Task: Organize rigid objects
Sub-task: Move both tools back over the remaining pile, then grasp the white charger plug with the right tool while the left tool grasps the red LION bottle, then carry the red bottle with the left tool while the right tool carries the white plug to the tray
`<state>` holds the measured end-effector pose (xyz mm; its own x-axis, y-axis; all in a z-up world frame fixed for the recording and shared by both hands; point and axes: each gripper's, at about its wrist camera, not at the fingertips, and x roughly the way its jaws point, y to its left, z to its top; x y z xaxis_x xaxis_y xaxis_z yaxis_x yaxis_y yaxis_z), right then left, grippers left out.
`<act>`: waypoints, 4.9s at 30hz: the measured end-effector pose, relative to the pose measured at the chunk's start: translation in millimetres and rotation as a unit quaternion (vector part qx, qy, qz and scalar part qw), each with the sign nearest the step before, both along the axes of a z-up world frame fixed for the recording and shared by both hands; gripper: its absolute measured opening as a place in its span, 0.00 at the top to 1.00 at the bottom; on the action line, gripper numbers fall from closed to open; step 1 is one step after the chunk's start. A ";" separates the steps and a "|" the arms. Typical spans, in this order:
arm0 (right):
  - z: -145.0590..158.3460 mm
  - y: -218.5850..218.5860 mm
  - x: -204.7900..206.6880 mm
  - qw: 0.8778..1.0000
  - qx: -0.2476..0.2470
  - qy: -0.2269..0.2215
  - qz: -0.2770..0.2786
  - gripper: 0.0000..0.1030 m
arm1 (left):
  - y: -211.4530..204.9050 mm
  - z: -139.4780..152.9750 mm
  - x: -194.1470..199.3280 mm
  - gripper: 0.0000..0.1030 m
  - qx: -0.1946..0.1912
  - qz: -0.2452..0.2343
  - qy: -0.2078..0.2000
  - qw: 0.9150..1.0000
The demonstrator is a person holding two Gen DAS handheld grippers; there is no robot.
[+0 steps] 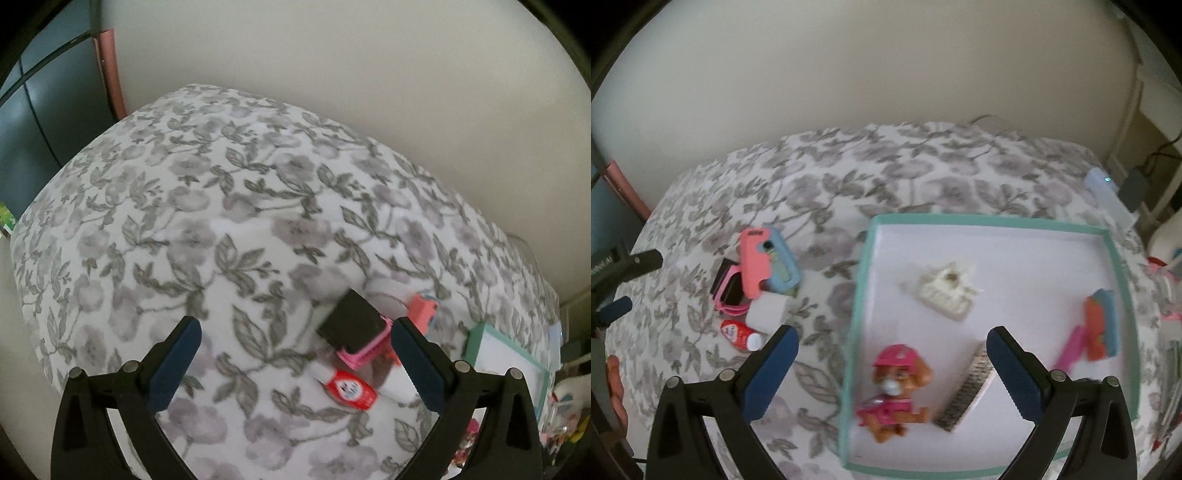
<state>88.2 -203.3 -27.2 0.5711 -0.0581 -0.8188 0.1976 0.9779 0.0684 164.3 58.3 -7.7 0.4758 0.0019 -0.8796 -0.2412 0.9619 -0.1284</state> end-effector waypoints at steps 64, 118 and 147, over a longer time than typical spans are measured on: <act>-66.6 69.2 64.4 0.997 0.011 0.059 0.054 0.41 | -47.1 -84.5 38.7 0.01 0.049 -0.079 0.122 0.988; -4.5 23.7 38.7 0.999 0.009 0.038 0.029 0.41 | -80.0 -108.5 14.9 0.01 0.026 -0.206 0.156 0.966; -5.4 19.5 37.7 0.999 0.015 0.045 0.025 0.41 | -96.5 -92.3 8.1 0.23 0.061 -0.231 0.141 0.961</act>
